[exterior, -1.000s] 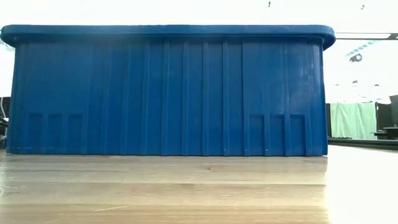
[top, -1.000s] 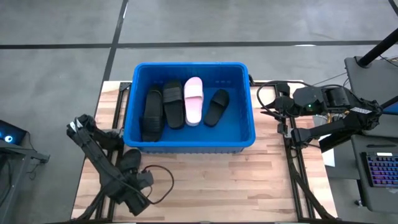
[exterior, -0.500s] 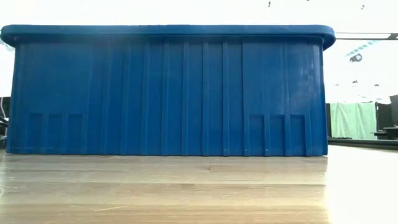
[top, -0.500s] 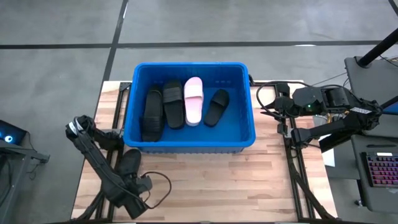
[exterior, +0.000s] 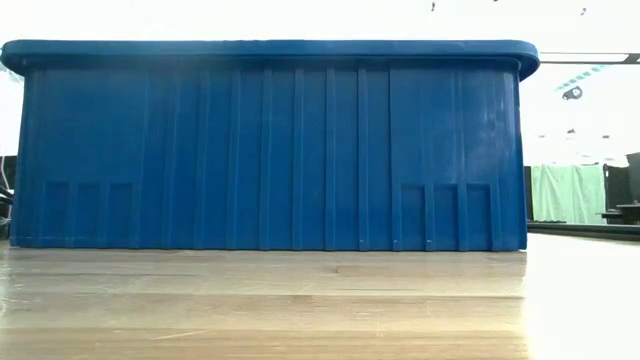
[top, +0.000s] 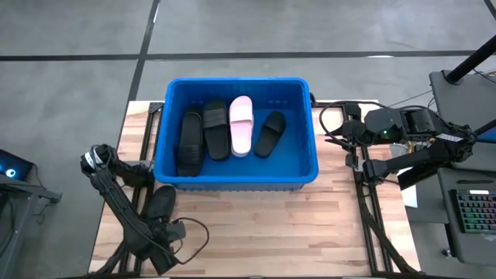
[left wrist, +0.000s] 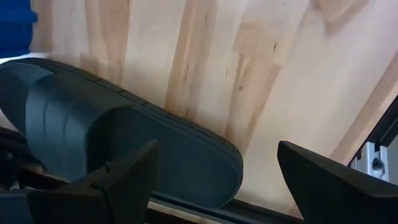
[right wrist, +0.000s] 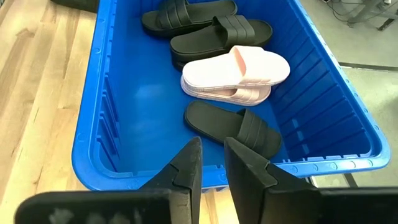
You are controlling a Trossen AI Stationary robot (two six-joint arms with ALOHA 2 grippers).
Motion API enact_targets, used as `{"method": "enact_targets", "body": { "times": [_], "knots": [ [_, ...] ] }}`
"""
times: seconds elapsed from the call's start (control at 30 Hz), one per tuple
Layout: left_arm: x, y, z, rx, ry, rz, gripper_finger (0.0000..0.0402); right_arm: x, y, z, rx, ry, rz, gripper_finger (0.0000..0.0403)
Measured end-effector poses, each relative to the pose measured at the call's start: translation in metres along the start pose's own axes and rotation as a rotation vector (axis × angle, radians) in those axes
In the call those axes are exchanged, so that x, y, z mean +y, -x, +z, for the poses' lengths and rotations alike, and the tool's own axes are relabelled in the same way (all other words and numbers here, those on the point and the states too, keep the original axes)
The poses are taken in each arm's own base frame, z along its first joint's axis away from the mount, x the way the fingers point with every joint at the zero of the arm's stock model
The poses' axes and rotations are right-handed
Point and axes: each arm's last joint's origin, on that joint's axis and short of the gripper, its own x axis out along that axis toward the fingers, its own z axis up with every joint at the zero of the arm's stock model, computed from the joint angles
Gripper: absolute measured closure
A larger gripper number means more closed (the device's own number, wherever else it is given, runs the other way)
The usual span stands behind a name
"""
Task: Pick and place slides into bin
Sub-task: Stack the black slide on top of the black slide into the blue container
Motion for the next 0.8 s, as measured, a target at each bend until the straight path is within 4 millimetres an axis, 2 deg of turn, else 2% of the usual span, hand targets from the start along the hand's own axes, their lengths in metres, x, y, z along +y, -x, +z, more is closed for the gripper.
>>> {"method": "enact_targets", "body": {
  "times": [0.17,0.57,0.8],
  "knots": [
    [0.002,-0.008,-0.008,0.008,-0.015,0.03,0.0091,0.0,0.0,0.0,0.001,0.0,0.0,0.0342],
    [0.002,-0.012,-0.007,-0.027,0.338,0.03,0.0091,0.0,-0.001,-0.001,0.003,-0.026,0.0,0.0343],
    [0.0,-0.01,-0.005,-0.092,0.337,-0.008,0.0091,0.0,-0.001,0.0,0.003,-0.048,0.0,0.034]
  ]
}}
